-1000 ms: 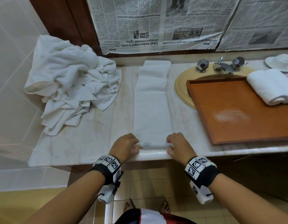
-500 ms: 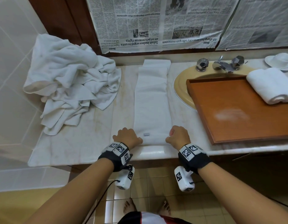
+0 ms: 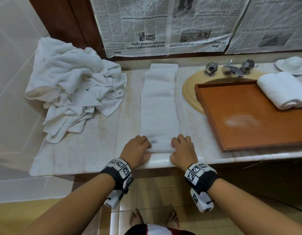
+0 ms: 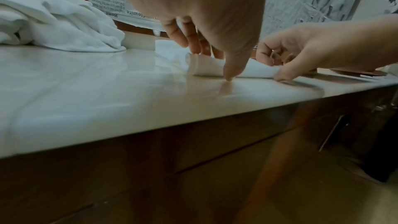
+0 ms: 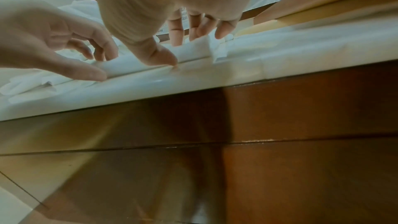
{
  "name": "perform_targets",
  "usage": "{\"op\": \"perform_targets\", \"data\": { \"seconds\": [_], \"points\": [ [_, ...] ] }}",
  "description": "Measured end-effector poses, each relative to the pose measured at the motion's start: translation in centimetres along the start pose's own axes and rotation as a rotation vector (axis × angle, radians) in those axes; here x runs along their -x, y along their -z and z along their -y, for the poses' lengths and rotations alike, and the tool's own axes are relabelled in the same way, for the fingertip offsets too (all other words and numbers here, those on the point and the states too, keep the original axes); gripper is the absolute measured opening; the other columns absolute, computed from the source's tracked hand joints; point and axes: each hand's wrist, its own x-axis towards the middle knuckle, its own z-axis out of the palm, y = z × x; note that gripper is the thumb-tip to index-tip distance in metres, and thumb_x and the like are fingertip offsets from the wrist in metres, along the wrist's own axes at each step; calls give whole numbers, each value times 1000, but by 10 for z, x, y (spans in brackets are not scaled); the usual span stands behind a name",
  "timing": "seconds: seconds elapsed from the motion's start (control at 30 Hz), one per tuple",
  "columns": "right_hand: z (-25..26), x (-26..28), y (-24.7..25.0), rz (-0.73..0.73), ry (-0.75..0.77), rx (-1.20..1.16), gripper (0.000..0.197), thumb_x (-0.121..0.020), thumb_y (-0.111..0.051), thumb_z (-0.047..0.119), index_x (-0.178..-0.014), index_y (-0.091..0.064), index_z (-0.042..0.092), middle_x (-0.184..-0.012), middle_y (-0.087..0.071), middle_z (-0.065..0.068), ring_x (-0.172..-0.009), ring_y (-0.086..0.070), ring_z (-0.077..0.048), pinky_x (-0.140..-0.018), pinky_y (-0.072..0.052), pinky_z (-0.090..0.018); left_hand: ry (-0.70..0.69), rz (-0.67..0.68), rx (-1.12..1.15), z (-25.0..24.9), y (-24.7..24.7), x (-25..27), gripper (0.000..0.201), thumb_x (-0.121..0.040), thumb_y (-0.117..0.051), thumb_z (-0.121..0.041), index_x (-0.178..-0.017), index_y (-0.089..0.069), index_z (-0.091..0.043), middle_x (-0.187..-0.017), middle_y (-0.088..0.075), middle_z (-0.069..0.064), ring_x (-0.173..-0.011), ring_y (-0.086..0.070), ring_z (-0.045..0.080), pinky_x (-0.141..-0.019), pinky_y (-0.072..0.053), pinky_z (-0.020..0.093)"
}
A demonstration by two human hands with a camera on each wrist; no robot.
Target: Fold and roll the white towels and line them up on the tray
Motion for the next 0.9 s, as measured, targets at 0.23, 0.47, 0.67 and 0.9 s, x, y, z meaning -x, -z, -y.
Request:
{"op": "perform_targets", "data": {
  "seconds": [0.23, 0.47, 0.67, 0.9],
  "points": [
    [-7, -9, 11, 54, 86, 33, 24, -88, -53, 13, -112, -55, 16, -114, -52, -1, -107, -43, -23, -88, -36, -31, 161, 20, 58, 0, 6, -13, 18, -71, -72, -17, -89, -67, -14, -87, -65, 0, -81, -61, 24, -64, -40, 26],
    [-13, -18, 29, 265, -87, -319, 14, -76, -69, 10, -90, -65, 9, -85, -56, 1, -82, -54, -17, -69, -43, -23, 321, 241, 214, 6, 23, -10, 23, -83, -64, -36, -102, -67, -22, -96, -66, -8, -88, -60, 13, -79, -46, 25],
    [-14, -28, 25, 140, -311, -518, 11, -79, -67, 7, -88, -72, 5, -88, -65, -2, -85, -58, -16, -74, -44, -23, 603, 166, 529, 17, 27, -25, 11, -77, -78, -31, -79, -69, -26, -84, -68, -9, -83, -62, 8, -78, -49, 23],
    [3, -26, 12, -43, -127, -115, 18, -84, -51, 4, -90, -56, 20, -100, -50, 3, -98, -41, -18, -77, -35, -26, 147, -40, 167, 8, 9, -21, 22, -75, -69, 0, -89, -67, -17, -93, -59, 0, -83, -58, 23, -66, -46, 30]
  ]
}}
